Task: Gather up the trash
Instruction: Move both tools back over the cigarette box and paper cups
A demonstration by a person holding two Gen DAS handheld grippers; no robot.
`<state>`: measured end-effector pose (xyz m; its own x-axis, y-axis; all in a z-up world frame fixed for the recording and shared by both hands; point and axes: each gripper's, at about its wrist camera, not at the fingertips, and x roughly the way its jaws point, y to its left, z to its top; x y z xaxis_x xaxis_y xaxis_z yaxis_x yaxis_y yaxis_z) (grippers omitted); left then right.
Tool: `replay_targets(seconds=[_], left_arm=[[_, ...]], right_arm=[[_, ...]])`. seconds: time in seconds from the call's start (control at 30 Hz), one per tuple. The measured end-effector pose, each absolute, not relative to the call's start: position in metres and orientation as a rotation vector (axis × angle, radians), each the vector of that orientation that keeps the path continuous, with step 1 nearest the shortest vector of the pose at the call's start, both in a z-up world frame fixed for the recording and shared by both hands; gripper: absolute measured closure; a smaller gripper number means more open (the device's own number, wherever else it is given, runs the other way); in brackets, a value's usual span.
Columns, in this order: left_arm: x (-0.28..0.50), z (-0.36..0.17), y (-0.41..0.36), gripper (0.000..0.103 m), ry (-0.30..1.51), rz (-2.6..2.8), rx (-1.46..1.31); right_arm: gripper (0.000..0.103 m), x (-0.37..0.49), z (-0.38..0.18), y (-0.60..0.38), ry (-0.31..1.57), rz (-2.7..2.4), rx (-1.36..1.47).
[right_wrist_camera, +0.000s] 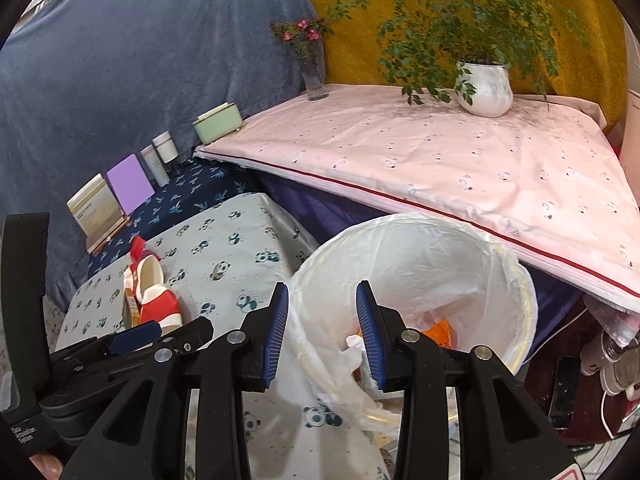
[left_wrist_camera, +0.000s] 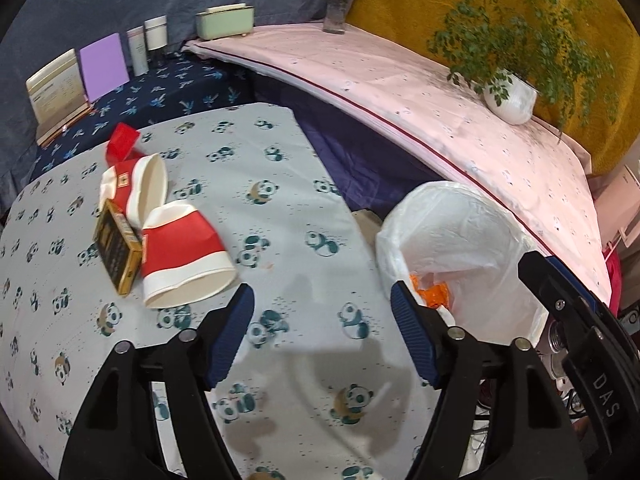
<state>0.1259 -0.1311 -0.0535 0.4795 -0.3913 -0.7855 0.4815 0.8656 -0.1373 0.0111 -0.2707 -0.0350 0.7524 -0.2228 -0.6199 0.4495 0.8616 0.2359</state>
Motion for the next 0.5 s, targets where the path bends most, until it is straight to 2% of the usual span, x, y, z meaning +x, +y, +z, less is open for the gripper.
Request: replay_targets(seconds=[0.07,0.5], left_arm=[[0.129,-0.054,-0.122,0.033,0.929,-0.518,0.095],[0.151,-0.060,-0.059,0.027,0.944,-0.396,0.006]], right_arm=[[0.064,0.015,-0.035,-0.263,0.621,-0.366,0.377],[0.061,0.045,-0.036,-0.212,0.658,-0.275,0.316]])
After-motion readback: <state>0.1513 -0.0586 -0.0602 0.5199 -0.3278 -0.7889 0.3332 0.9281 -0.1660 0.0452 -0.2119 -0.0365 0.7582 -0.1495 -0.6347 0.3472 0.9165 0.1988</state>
